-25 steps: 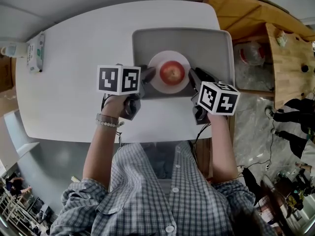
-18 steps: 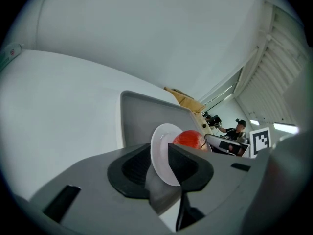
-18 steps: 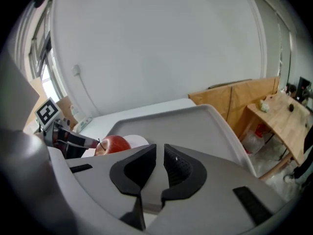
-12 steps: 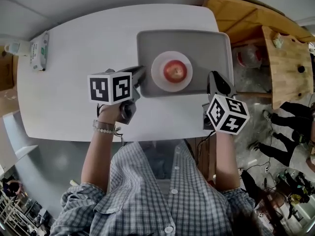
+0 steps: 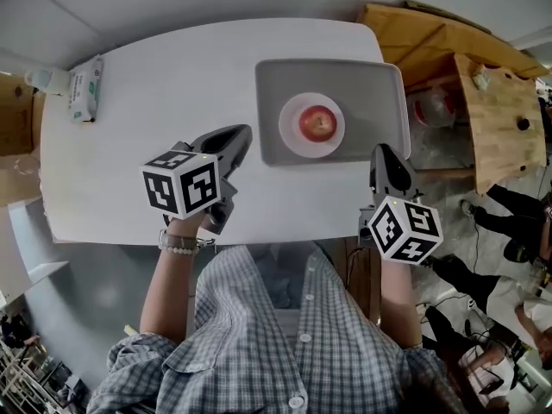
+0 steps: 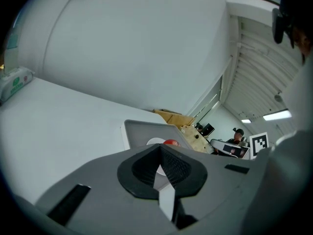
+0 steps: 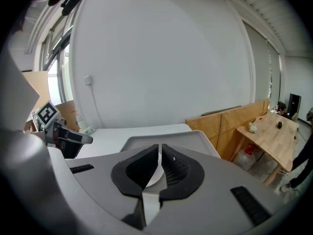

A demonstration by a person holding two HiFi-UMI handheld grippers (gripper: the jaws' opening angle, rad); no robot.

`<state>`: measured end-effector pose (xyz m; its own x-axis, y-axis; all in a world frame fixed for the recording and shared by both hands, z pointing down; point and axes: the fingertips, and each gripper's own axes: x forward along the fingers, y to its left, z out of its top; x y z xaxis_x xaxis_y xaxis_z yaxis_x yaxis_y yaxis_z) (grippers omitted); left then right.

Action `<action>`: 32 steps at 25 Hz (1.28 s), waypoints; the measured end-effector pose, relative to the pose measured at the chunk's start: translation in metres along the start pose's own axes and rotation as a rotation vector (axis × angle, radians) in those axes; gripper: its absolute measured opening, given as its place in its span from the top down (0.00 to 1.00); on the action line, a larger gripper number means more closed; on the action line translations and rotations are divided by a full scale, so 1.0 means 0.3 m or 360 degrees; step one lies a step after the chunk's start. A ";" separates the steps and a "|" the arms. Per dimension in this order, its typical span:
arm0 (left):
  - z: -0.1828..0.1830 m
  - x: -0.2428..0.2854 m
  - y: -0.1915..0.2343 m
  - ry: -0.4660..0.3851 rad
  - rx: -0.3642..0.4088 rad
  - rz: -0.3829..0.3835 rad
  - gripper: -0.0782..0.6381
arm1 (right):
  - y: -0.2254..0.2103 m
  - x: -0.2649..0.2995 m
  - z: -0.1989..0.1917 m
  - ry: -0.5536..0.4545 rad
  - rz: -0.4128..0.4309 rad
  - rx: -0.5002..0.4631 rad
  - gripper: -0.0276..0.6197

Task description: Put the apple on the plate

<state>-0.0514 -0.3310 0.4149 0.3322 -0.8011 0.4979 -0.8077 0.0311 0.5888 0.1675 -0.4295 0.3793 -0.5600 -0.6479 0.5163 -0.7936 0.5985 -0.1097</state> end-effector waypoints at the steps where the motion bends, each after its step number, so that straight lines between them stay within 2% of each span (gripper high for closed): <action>1: 0.002 -0.021 -0.013 -0.0008 0.0035 -0.0002 0.88 | 0.027 -0.015 0.000 -0.0007 0.0016 -0.0014 0.90; 7: 0.004 -0.152 -0.085 -0.0075 0.0214 0.0015 0.88 | 0.190 -0.094 0.010 -0.0066 0.0115 -0.0082 0.91; 12: 0.034 -0.254 -0.151 -0.0213 0.0290 -0.0048 0.88 | 0.276 -0.128 0.035 -0.0087 0.0192 -0.0103 0.91; 16: 0.038 -0.302 -0.152 -0.0254 0.0295 -0.0034 0.88 | 0.321 -0.133 0.064 -0.0131 0.0244 -0.0153 0.91; 21: 0.031 -0.323 -0.135 -0.0301 0.0191 -0.0074 0.88 | 0.381 -0.121 0.078 -0.0139 0.0355 -0.0173 0.91; 32: 0.029 -0.311 -0.146 -0.0281 0.0221 -0.0098 0.88 | 0.394 -0.110 0.065 -0.0110 0.0350 -0.0272 0.91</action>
<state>-0.0513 -0.2627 0.3373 0.3021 -0.8916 0.3373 -0.8519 -0.0938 0.5153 0.0876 -0.3467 0.3328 -0.7337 -0.5211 0.4361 -0.6030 0.7951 -0.0644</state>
